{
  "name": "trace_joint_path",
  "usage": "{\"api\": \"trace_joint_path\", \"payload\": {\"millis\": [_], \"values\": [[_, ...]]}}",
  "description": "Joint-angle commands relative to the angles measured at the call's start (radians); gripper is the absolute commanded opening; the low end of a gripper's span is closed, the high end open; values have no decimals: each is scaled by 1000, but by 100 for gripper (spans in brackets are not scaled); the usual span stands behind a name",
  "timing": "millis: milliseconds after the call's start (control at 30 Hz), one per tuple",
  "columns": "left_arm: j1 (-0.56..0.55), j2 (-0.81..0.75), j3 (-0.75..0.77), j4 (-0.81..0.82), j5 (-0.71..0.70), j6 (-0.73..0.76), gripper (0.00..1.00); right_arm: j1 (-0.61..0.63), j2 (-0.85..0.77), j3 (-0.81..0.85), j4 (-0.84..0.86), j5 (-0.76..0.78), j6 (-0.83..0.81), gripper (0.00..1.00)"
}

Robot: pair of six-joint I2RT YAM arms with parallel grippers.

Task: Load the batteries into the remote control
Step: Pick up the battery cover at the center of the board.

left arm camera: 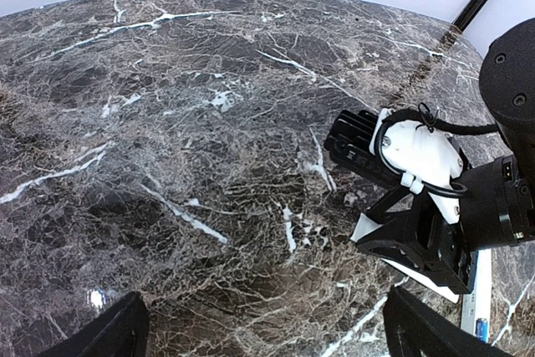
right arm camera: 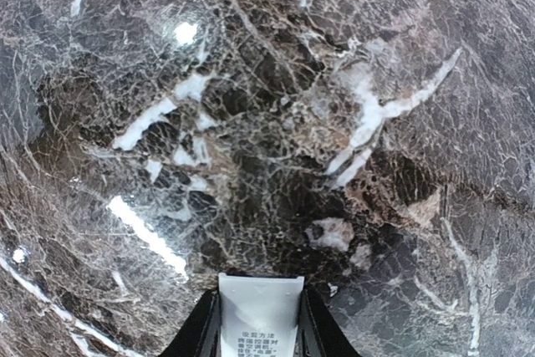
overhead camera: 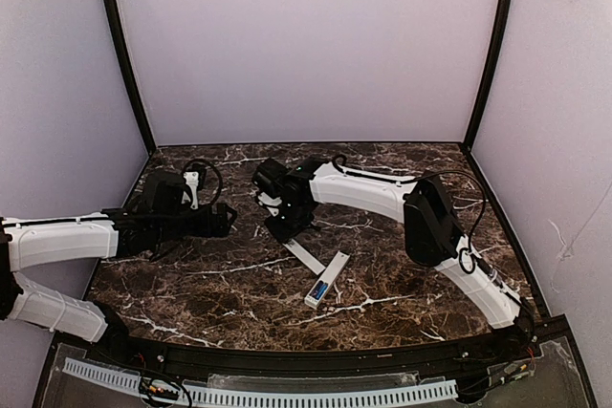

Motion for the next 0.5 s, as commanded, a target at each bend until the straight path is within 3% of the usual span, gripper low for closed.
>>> {"api": "trace_joint_path", "payload": {"millis": [0, 467], "values": [[5, -2, -13, 13, 4, -1, 98, 14, 36, -5, -38, 28, -10, 27], [6, -3, -25, 51, 22, 2, 99, -1, -144, -38, 53, 102, -20, 25]]}}
